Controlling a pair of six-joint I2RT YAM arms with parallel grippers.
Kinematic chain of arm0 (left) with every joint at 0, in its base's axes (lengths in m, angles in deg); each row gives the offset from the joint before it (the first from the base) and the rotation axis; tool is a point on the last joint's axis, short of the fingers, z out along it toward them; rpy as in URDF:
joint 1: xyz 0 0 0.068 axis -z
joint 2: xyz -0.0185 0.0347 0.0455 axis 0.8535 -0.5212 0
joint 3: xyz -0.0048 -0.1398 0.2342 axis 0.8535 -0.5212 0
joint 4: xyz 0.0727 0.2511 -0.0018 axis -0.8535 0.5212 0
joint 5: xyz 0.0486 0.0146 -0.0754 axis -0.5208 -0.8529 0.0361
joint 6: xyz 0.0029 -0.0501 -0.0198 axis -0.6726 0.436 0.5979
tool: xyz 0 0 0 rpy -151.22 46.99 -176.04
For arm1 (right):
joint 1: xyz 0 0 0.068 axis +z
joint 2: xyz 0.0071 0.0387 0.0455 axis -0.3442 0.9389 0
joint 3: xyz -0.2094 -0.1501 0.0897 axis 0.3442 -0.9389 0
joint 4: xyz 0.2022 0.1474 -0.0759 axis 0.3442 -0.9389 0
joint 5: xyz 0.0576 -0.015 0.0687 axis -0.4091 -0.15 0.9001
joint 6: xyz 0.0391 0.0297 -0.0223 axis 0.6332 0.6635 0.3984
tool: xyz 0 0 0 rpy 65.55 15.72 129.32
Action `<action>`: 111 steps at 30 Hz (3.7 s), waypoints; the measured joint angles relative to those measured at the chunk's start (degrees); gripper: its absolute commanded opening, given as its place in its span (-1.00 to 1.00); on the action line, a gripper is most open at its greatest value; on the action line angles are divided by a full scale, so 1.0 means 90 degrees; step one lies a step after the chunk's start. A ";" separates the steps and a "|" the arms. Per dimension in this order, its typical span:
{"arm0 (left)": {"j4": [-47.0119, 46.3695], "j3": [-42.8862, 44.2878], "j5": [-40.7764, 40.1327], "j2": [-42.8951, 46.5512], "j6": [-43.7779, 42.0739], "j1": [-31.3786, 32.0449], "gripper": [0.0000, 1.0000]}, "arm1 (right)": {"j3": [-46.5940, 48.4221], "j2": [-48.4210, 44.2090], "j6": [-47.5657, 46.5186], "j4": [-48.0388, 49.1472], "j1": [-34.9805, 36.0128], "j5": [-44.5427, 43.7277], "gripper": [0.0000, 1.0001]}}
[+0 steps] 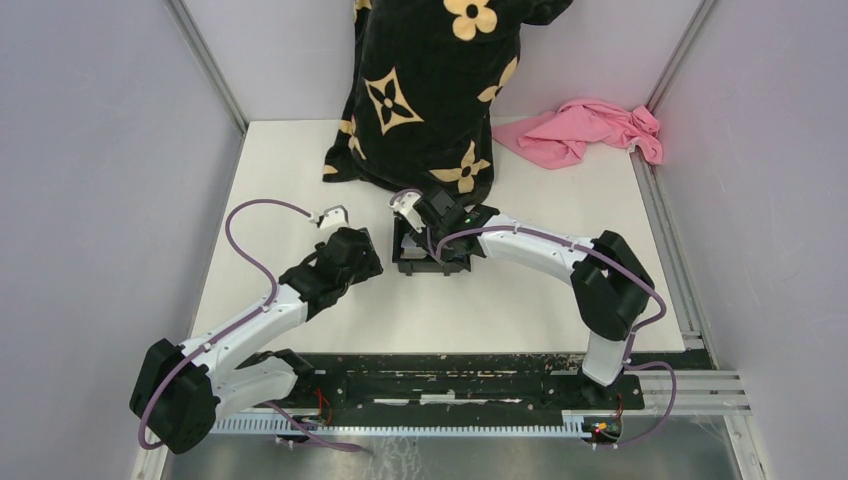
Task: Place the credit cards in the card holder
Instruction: Pick up the card holder from the storage box, then place the card holder at the center of the board.
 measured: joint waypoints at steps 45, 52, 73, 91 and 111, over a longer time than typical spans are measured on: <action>0.0104 0.1185 -0.0197 0.0238 0.0104 0.0012 0.33 | 0.0680 -0.1763 0.0457 -0.1260 0.0347 -0.0619 -0.98; 0.0869 0.1134 -0.0318 0.0265 0.0651 0.0012 0.17 | -0.0430 -0.2348 0.0537 -0.1090 0.1494 -0.1173 -0.98; 0.1365 0.0233 0.0012 0.0850 0.1443 0.0012 0.02 | -0.3279 -0.2140 0.0845 0.1224 0.3257 -0.2939 -0.76; 0.1503 0.0379 0.0070 0.0386 0.1443 0.0015 0.07 | -0.2494 -0.1734 0.1630 0.1421 0.3376 -0.2327 0.03; 0.0804 0.1557 0.0476 -0.1462 0.0673 0.2142 0.09 | -0.3808 -0.3410 0.4148 0.1005 0.1078 -0.1406 0.31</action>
